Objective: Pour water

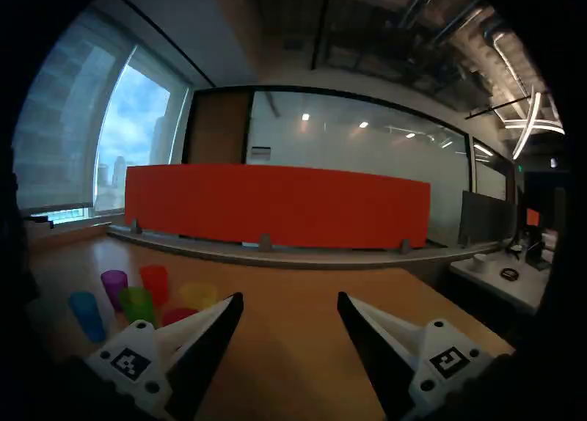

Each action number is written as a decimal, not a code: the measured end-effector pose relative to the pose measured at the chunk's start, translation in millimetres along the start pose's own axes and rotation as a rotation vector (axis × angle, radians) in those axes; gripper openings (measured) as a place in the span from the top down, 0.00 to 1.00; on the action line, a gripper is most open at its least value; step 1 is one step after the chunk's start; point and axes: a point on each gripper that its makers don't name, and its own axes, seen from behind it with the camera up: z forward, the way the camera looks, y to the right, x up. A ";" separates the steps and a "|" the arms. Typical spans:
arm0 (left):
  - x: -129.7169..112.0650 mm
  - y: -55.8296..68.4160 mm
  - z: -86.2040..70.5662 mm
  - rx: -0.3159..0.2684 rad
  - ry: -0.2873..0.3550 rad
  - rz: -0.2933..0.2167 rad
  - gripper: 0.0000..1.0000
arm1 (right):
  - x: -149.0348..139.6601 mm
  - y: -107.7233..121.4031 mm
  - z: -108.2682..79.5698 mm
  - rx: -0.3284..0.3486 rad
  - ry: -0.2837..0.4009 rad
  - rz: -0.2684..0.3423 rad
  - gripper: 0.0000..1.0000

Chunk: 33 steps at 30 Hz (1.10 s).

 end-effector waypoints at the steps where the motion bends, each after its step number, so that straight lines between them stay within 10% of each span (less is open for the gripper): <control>1: 3.3 1.8 0.4 -0.003 -0.001 0.000 0.11 | 3.8 -0.5 0.2 0.006 -0.006 0.005 0.01; 14: 75.5 20.6 9.3 -0.090 -0.026 -0.044 0.12 | 71.1 -18.1 6.9 0.141 -0.050 0.140 0.01; 33: 108.0 57.4 8.9 -0.285 -0.022 -0.086 0.12 | 106.4 -49.7 6.0 0.328 -0.053 0.049 0.01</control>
